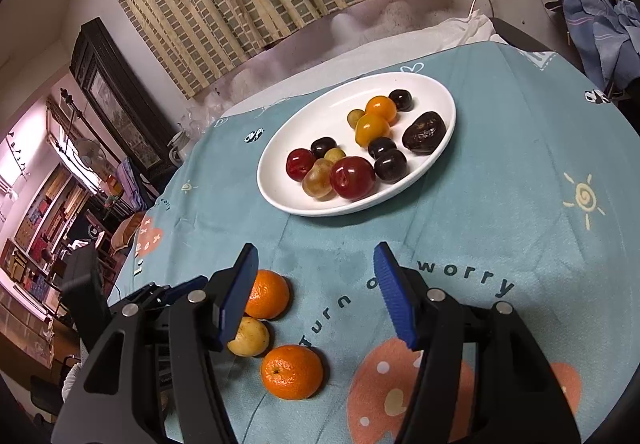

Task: Organize fruits
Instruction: 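Grasp a red plum with the left tool while the right tool approaches a pale pear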

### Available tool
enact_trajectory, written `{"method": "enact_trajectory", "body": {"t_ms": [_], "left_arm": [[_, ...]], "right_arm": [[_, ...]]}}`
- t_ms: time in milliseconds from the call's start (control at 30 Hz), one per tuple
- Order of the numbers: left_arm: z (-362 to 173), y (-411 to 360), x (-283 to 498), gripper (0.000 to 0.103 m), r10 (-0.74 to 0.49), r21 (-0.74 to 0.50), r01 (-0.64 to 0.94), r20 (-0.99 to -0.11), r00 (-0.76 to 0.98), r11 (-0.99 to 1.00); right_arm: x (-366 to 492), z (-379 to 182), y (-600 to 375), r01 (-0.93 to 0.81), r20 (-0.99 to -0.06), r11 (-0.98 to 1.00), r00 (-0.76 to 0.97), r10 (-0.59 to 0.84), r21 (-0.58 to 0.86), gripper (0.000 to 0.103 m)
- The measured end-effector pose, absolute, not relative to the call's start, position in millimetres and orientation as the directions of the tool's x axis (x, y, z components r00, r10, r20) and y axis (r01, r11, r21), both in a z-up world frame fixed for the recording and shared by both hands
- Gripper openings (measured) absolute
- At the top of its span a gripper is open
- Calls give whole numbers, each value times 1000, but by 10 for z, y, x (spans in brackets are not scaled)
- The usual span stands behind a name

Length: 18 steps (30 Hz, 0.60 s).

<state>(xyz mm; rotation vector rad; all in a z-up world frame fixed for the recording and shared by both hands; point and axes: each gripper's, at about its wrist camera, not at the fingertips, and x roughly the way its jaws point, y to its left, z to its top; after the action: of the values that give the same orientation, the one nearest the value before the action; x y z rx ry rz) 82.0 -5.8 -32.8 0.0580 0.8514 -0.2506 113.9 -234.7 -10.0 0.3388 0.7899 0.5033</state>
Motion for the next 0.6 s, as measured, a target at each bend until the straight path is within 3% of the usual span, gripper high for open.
{"method": "enact_trajectory", "body": {"t_ms": [67, 600], "left_arm": [[-356, -102, 813, 34, -222, -60, 275, -759, 611, 960], [-396, -20, 918, 29, -135, -8, 198, -758, 638, 980]], "right_arm": [[1140, -100, -2348, -301, -587, 831, 597, 547, 468, 61], [1051, -78, -2146, -382, -603, 825, 563, 565, 416, 61]]}}
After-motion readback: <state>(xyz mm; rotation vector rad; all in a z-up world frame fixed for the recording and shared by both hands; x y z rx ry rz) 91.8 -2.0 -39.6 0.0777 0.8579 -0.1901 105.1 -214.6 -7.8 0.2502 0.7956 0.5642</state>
